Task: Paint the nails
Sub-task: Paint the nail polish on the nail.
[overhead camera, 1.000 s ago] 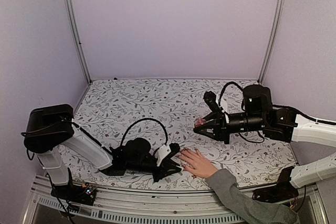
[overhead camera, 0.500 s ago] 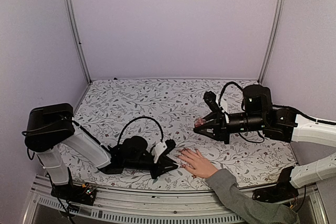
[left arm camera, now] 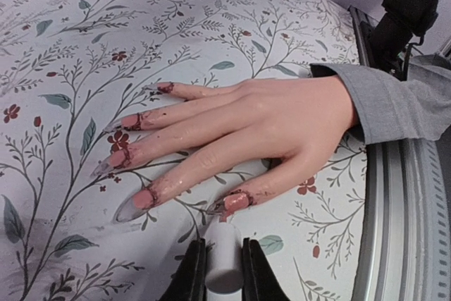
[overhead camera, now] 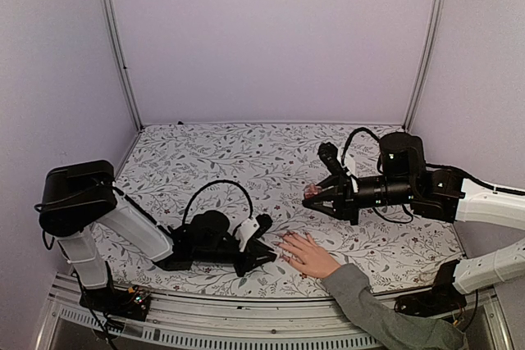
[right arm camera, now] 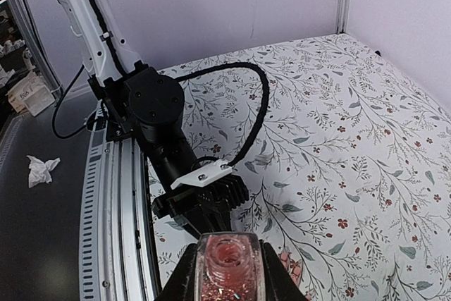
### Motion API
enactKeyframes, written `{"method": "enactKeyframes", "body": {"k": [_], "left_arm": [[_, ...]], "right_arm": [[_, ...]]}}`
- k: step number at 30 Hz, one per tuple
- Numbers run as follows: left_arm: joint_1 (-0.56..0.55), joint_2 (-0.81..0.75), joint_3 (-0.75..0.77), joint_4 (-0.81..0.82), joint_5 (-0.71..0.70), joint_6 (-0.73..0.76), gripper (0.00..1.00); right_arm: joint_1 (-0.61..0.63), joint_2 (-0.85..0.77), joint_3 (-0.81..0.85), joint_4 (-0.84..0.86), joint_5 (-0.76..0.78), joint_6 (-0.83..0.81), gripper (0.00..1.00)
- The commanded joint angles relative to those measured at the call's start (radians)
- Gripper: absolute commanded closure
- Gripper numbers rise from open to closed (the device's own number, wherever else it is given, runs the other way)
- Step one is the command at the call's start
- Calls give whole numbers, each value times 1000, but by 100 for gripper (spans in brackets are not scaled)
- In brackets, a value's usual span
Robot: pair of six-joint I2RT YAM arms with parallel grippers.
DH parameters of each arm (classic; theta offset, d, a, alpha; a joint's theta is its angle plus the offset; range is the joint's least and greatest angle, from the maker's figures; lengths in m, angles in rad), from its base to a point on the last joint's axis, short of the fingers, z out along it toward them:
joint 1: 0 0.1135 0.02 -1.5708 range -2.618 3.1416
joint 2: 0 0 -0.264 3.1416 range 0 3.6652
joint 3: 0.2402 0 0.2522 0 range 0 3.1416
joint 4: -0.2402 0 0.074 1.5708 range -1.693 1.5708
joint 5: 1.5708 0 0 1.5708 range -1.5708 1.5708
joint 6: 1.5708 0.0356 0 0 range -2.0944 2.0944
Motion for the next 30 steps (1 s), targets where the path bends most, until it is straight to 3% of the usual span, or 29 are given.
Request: {"method": "enactKeyframes", "body": {"k": [1,21,30], "left_arm": [[24,12,9,5,-16,-13,100],[53,-37,-36,22,-68,-38,100],[36,-78,-87,116,50,-10,100]], "right_arm": [[-5,-16,-1,16,14,1,100],[-5,-18,-1,18,23,-1,100],[-4,-12,-1,24,21,-1,100]]}}
